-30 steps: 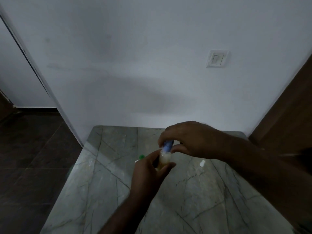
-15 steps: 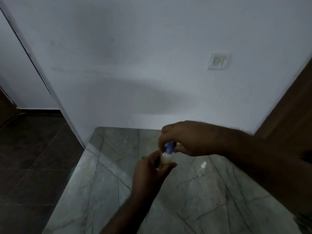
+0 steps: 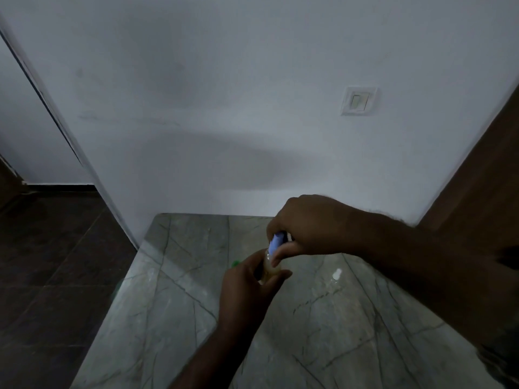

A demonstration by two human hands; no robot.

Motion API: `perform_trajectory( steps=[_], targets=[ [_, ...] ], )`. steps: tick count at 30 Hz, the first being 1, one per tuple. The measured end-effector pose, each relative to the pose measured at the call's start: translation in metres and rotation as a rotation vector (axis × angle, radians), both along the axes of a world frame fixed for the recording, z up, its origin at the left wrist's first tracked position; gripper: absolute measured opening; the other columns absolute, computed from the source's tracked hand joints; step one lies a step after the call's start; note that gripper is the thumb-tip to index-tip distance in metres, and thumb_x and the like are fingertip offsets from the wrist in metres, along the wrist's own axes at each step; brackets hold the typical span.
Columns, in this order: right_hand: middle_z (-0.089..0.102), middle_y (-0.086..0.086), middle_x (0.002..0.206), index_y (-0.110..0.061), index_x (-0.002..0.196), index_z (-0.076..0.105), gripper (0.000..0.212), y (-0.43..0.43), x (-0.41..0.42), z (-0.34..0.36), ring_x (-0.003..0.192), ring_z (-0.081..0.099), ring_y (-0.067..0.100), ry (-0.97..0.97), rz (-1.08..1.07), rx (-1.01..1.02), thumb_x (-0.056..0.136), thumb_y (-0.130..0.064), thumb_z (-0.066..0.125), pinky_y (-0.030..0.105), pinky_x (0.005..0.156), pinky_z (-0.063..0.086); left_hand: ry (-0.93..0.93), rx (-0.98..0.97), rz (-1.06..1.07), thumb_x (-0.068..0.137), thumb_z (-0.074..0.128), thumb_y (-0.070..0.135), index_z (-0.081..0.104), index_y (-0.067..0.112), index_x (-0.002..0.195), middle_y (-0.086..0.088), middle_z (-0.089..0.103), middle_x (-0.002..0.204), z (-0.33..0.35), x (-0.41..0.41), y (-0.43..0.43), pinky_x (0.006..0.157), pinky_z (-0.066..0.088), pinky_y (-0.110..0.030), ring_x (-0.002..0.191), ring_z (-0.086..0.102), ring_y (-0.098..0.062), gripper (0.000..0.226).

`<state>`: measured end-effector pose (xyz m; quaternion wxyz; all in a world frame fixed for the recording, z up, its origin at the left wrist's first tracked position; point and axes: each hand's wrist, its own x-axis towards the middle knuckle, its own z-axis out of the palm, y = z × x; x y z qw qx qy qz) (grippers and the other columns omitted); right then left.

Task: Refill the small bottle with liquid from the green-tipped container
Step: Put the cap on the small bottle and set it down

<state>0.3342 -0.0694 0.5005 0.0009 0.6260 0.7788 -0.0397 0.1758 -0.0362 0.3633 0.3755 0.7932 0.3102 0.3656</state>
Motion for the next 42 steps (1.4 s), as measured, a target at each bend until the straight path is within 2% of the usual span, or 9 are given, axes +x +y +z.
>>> perform_trajectory(
  steps=[3, 6, 9, 12, 14, 17, 31, 35, 42],
  targets=[
    [0.064, -0.021, 0.099, -0.041, 0.112, 0.059, 0.036, 0.000, 0.001, 0.003, 0.073, 0.051, -0.012, 0.070, 0.055, 0.000, 0.079, -0.053, 0.066, 0.022, 0.070, 0.048, -0.007, -0.015, 0.010, 0.076, 0.075, 0.047, 0.071, 0.028, 0.098, 0.017, 0.071, 0.076, 0.000, -0.001, 0.002, 0.059, 0.054, -0.019, 0.070, 0.067, -0.002, 0.030],
    [0.064, -0.021, 0.078, -0.031, 0.089, 0.067, 0.015, 0.000, 0.001, 0.007, 0.071, 0.056, -0.007, 0.097, 0.069, -0.017, 0.082, -0.045, 0.066, 0.028, 0.068, 0.052, -0.002, 0.005, 0.011, 0.076, 0.077, 0.046, 0.071, 0.030, 0.097, 0.016, 0.071, 0.075, 0.001, 0.000, 0.003, 0.058, 0.053, -0.018, 0.070, 0.067, -0.002, 0.027],
    [0.065, -0.016, 0.067, -0.027, 0.076, 0.063, 0.031, 0.002, 0.004, -0.001, 0.060, 0.055, -0.003, 0.063, -0.004, 0.058, 0.081, -0.057, 0.062, 0.026, 0.059, 0.047, 0.011, 0.014, 0.017, 0.075, 0.076, 0.047, 0.070, 0.034, 0.105, 0.018, 0.072, 0.081, 0.003, 0.001, 0.003, 0.063, 0.055, -0.022, 0.073, 0.068, -0.001, 0.033],
    [0.063, -0.017, 0.082, -0.037, 0.096, 0.060, 0.031, -0.001, 0.005, -0.003, 0.070, 0.054, -0.001, 0.058, 0.037, 0.073, 0.079, -0.063, 0.058, 0.021, 0.059, 0.041, -0.016, -0.001, 0.003, 0.076, 0.075, 0.049, 0.071, 0.031, 0.105, 0.020, 0.072, 0.080, 0.003, 0.002, 0.001, 0.059, 0.050, -0.011, 0.072, 0.067, 0.004, 0.034],
    [0.062, -0.019, 0.101, -0.041, 0.115, 0.055, 0.035, -0.003, 0.004, 0.003, 0.088, 0.057, -0.002, 0.134, 0.104, -0.067, 0.081, -0.043, 0.065, 0.016, 0.069, 0.046, -0.039, -0.033, 0.005, 0.075, 0.071, 0.055, 0.070, 0.030, 0.097, 0.019, 0.070, 0.073, 0.004, 0.002, 0.001, 0.055, 0.045, -0.008, 0.067, 0.066, 0.003, 0.033],
    [0.064, -0.016, 0.101, -0.036, 0.106, 0.065, 0.026, -0.001, 0.003, 0.008, 0.086, 0.057, -0.002, 0.104, 0.129, -0.079, 0.084, -0.022, 0.067, 0.025, 0.075, 0.052, -0.038, -0.007, 0.016, 0.071, 0.064, 0.064, 0.064, 0.035, 0.088, 0.020, 0.064, 0.067, 0.003, 0.001, 0.003, 0.053, 0.044, -0.007, 0.064, 0.063, 0.003, 0.033],
    [0.070, -0.010, 0.088, -0.026, 0.095, 0.070, 0.019, 0.007, 0.008, -0.033, 0.078, 0.063, 0.004, 0.257, -0.002, -0.018, 0.082, -0.041, 0.068, 0.032, 0.075, 0.054, 0.035, -0.035, 0.025, 0.078, 0.077, 0.042, 0.071, 0.031, 0.100, 0.016, 0.070, 0.073, -0.024, 0.007, 0.011, 0.056, 0.053, -0.020, 0.066, 0.066, -0.003, 0.026],
    [0.064, -0.015, 0.107, -0.036, 0.126, 0.052, 0.063, -0.004, 0.013, -0.081, 0.076, 0.066, 0.001, 0.521, -0.273, 0.026, 0.071, -0.059, 0.072, 0.025, 0.069, 0.058, -0.007, -0.096, 0.061, 0.080, 0.074, 0.040, 0.069, 0.035, 0.102, 0.017, 0.071, 0.075, -0.040, 0.018, 0.016, 0.059, 0.058, -0.024, 0.069, 0.068, -0.001, 0.023],
    [0.069, -0.013, 0.090, -0.029, 0.107, 0.065, 0.046, -0.003, 0.026, -0.211, 0.072, 0.064, 0.000, 0.610, -0.597, 0.188, 0.076, -0.063, 0.056, 0.013, 0.066, 0.051, 0.144, -0.250, 0.029, 0.080, 0.077, 0.041, 0.029, 0.022, 0.150, 0.025, 0.067, 0.091, -0.106, 0.056, 0.034, 0.070, 0.045, 0.000, 0.081, 0.062, 0.017, 0.088]
  ],
)
